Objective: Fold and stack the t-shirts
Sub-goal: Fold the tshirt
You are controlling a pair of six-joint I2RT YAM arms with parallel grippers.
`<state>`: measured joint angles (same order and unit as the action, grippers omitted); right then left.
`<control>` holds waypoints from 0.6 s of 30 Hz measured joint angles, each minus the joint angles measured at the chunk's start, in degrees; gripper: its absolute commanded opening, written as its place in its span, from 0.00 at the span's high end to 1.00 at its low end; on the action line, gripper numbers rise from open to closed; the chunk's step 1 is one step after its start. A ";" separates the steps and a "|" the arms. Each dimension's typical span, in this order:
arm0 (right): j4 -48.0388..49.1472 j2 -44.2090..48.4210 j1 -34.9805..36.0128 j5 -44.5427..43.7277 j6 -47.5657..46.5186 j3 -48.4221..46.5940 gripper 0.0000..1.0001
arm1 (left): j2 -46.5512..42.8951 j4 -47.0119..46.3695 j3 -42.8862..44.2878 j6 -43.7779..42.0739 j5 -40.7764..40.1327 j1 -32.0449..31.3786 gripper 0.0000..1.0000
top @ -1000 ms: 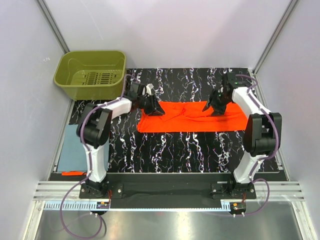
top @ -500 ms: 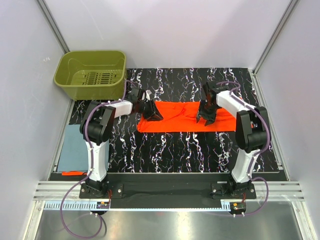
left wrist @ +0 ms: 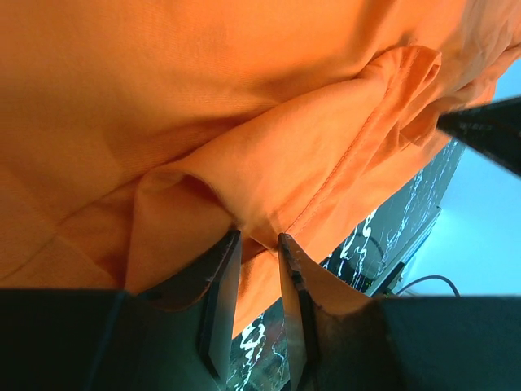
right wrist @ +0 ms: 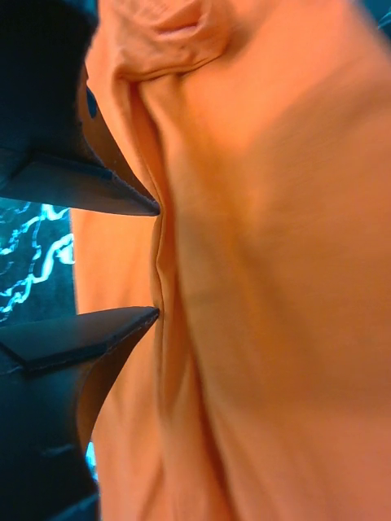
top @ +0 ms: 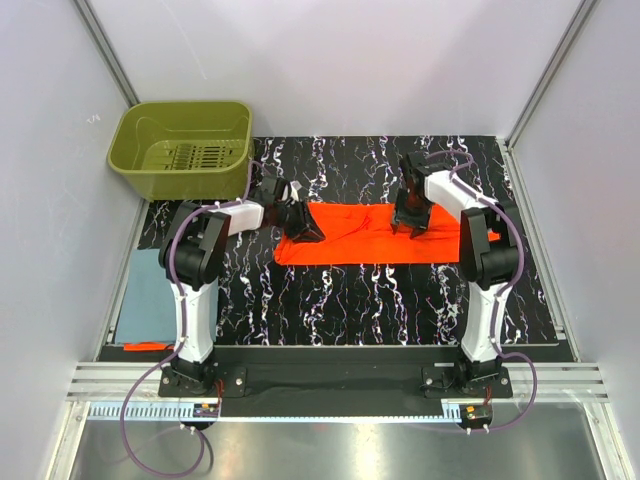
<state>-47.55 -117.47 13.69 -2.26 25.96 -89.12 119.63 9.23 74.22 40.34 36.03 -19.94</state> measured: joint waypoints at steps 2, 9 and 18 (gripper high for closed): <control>-0.15 -1.57 -0.20 -0.76 -0.50 -2.45 0.43 | -0.04 -0.20 -0.37 0.00 0.15 0.20 0.69; -0.48 -7.13 -2.43 -1.73 -3.08 -12.20 0.41 | -1.31 -0.20 -2.03 -0.44 0.20 0.68 0.69; -3.26 -2.54 -5.64 -1.25 -6.45 -12.17 0.37 | -2.34 0.61 -2.71 -1.97 -0.04 1.20 0.69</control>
<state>-50.81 -120.01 8.05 -3.51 19.51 -101.30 117.30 9.85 71.50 38.37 35.99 -18.74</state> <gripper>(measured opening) 0.626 0.308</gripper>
